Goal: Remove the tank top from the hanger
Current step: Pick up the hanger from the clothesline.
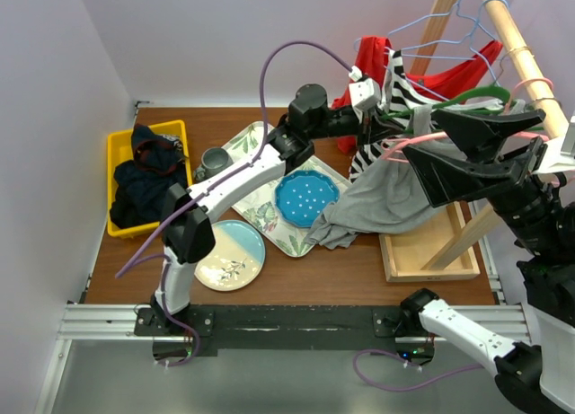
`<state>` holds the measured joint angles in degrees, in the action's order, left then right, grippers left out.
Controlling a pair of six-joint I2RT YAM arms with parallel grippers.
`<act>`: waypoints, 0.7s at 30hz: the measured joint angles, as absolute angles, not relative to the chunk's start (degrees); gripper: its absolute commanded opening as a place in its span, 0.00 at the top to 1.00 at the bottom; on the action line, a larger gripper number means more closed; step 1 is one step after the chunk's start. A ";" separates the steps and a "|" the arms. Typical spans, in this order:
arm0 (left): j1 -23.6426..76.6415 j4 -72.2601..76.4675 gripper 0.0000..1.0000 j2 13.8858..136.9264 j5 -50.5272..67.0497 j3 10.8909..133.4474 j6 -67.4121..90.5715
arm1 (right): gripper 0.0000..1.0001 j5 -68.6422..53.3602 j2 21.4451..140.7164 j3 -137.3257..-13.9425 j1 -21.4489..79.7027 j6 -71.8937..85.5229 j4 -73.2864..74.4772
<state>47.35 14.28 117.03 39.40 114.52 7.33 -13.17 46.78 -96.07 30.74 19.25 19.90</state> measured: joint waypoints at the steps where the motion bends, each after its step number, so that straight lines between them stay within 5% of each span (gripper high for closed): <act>1: 47.48 15.16 1.00 116.29 38.72 113.47 7.38 | 0.01 -13.19 46.78 -96.07 30.74 19.25 19.84; 21: 47.64 20.16 1.00 115.90 29.71 114.76 8.82 | 0.02 -13.43 45.80 -96.60 30.74 19.46 19.68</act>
